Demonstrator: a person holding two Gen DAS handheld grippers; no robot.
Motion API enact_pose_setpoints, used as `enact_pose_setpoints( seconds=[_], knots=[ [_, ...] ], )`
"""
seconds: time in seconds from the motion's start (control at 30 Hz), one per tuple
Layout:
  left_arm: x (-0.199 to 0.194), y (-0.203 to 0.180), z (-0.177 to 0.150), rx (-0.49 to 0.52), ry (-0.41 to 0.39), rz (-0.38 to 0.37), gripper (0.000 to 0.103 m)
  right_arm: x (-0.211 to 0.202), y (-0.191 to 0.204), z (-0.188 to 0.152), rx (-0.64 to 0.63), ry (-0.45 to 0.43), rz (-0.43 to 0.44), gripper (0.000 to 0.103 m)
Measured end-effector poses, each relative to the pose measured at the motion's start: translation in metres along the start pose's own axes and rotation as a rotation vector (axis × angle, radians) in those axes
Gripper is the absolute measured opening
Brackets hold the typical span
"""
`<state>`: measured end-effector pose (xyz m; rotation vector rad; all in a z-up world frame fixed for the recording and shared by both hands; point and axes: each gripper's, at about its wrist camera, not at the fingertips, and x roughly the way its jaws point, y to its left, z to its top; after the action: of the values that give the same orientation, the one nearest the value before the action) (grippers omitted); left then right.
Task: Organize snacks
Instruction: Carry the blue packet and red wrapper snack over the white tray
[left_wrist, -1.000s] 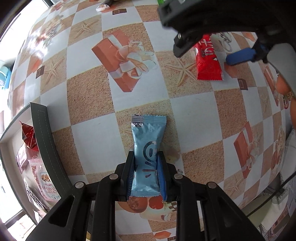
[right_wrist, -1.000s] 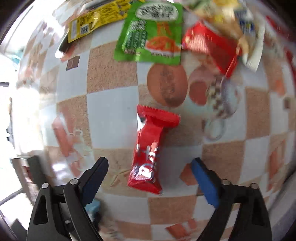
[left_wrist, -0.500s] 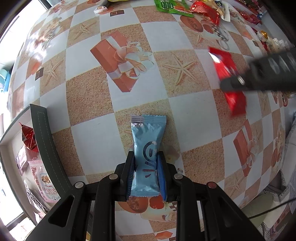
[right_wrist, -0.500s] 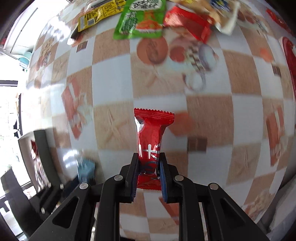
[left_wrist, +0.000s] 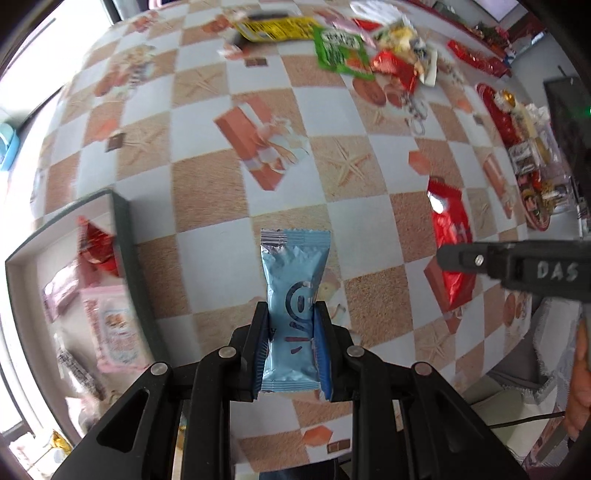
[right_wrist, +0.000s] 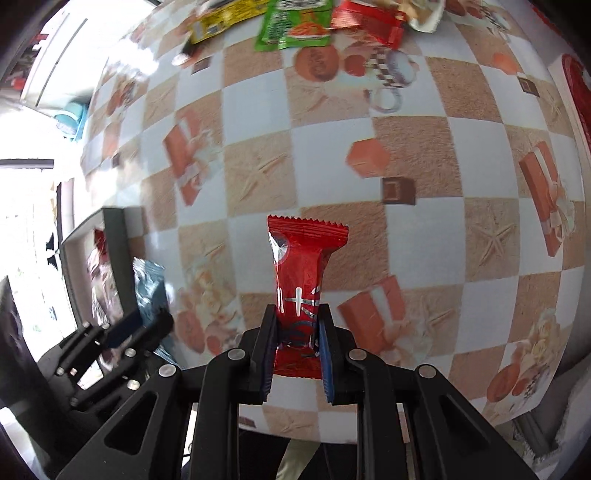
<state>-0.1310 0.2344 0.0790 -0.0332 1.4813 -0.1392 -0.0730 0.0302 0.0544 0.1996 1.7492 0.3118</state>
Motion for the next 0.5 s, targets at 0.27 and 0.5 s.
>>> enact_pose_setpoints(
  seconds=[0.27, 0.5],
  knots=[
    [-0.034, 0.044, -0.021, -0.085, -0.063, 0.03, 0.026, 0.003, 0.067, -0.011, -0.119, 0.005, -0.004, 0.022],
    [-0.051, 0.086, -0.04, -0.172, -0.093, 0.073, 0.026, 0.007, 0.138, -0.012, -0.264, 0.007, -0.01, 0.022]
  ],
)
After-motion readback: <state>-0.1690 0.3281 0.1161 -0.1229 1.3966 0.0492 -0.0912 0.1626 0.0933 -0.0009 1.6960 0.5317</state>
